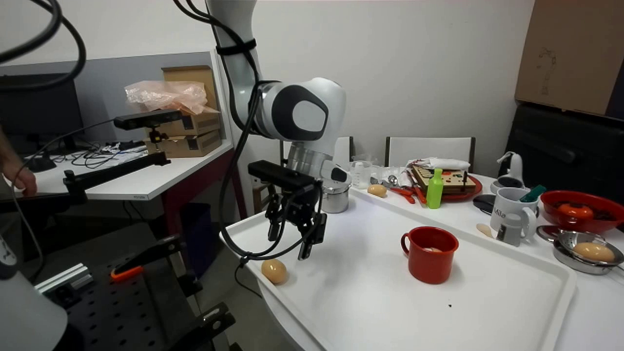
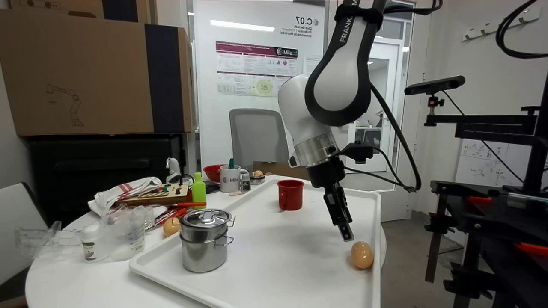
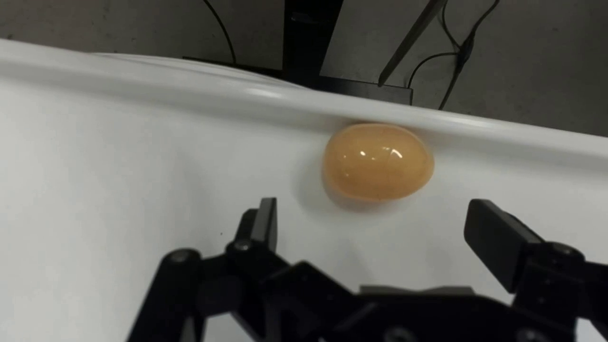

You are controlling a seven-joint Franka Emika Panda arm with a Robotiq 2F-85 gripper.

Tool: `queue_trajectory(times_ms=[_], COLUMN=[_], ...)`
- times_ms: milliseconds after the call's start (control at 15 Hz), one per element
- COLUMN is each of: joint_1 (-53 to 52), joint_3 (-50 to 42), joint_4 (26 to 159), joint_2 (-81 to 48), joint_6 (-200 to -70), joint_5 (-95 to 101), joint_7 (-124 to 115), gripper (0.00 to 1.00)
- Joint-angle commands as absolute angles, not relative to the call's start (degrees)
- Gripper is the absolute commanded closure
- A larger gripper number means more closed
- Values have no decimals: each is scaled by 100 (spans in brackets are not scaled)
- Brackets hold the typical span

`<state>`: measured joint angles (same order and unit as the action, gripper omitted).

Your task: Put the egg in the mug

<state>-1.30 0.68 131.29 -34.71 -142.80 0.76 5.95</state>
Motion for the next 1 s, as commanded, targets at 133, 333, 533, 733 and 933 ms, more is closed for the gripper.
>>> queue_trajectory(times_ms=[133, 333, 533, 733, 933], joint_1=[-164, -261, -374, -522, -672], joint_3=[36, 7, -36, -123, -258], joint_4=[13103, 13150, 13158, 13131, 13147], joint_2=[-3508, -3598, -3725, -3948, -4117], joint_6=[-14309, -14405, -14519, -14655, -14806], joint_5=[165, 183, 195, 226, 308], joint_7=[398, 191, -74, -352, -552], gripper=[0, 0, 0, 0, 0])
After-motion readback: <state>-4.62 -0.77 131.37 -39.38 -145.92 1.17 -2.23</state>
